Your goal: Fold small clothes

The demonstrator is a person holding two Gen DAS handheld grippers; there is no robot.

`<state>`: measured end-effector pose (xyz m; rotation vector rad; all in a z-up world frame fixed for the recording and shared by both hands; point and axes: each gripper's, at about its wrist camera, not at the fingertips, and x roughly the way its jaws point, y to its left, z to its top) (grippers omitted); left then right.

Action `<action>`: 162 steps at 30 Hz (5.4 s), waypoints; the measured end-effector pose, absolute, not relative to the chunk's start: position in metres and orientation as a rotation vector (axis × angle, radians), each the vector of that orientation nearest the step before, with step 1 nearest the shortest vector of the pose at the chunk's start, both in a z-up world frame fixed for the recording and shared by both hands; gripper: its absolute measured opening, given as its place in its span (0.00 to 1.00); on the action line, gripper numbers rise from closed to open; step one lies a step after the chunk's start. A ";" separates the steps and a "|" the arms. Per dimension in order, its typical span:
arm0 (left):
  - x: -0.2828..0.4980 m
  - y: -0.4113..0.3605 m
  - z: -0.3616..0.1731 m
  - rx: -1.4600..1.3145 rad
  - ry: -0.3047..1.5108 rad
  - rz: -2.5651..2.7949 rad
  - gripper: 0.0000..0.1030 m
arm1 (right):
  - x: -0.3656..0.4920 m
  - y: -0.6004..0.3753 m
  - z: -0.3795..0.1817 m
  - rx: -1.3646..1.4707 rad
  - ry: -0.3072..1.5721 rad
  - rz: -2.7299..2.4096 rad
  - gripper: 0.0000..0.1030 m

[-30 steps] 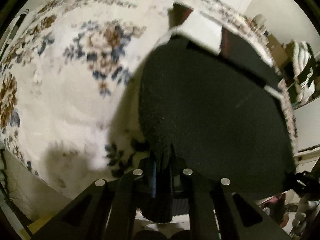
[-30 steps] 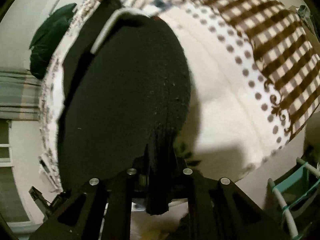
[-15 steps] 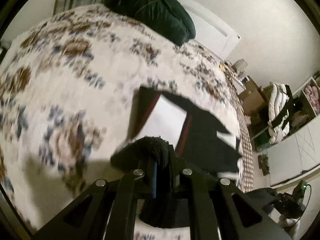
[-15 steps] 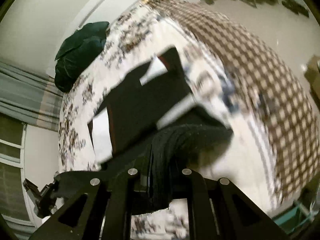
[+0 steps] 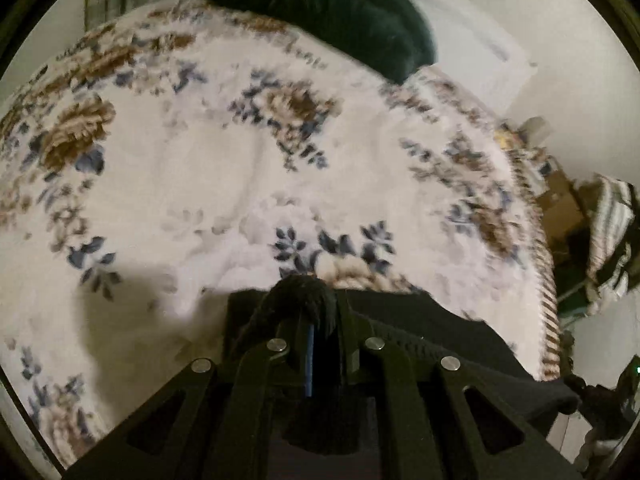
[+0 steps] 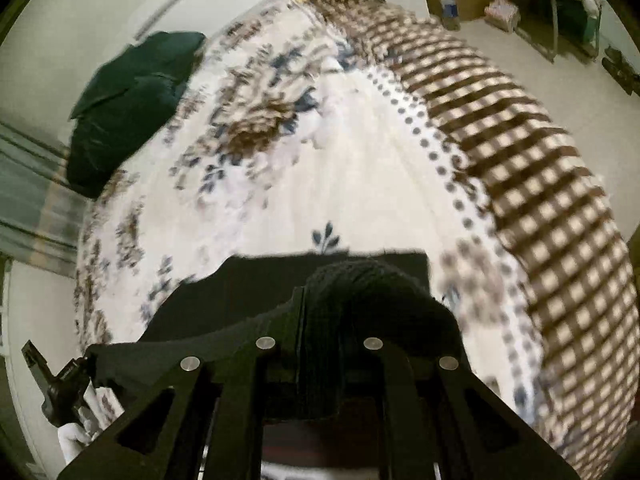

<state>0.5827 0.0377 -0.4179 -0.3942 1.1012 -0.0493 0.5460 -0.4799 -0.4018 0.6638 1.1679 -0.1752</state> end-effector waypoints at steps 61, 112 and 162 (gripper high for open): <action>0.346 0.076 -0.457 -0.854 1.051 0.117 0.34 | 0.272 -0.471 -0.476 1.314 0.980 -0.179 0.38; 0.558 0.040 -0.524 -0.190 1.318 -0.023 0.09 | 0.510 -0.502 -0.502 0.583 1.301 -0.316 0.09; 0.328 0.068 -0.502 -0.957 0.974 0.205 0.34 | 0.222 -0.456 -0.526 1.339 0.950 -0.259 0.40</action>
